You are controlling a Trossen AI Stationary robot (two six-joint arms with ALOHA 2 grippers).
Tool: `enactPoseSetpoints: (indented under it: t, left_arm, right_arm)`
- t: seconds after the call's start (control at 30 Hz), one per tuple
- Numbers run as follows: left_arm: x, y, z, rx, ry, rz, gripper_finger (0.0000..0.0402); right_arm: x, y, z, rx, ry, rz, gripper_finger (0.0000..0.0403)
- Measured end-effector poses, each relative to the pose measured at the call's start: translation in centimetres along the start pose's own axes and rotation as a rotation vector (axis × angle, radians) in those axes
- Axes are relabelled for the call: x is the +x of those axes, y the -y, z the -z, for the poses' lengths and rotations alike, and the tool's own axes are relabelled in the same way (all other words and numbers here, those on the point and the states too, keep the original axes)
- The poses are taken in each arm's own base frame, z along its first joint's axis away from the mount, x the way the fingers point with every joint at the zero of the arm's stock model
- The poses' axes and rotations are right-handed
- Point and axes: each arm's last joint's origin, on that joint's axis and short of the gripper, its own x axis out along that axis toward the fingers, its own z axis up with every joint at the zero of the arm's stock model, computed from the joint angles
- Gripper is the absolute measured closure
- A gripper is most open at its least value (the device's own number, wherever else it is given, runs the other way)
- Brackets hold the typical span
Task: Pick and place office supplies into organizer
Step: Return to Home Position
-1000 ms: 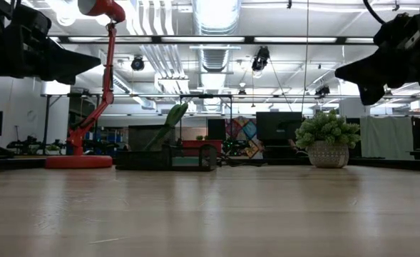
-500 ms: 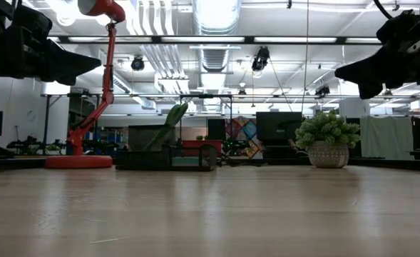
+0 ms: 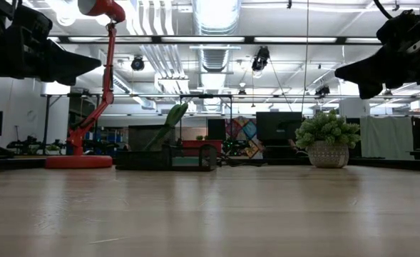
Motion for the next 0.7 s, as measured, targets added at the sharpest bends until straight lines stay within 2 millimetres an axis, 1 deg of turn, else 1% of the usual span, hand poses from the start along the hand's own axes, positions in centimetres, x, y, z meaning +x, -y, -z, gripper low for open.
enactPoseSetpoints:
  t: [0.7]
  left_arm:
    - [0.06, 0.03, 0.09, 0.002, -0.009, 0.002, 0.0402]
  right_arm:
    - [0.0, 0.0, 0.0, 0.0, 0.0, 0.0, 0.0394]
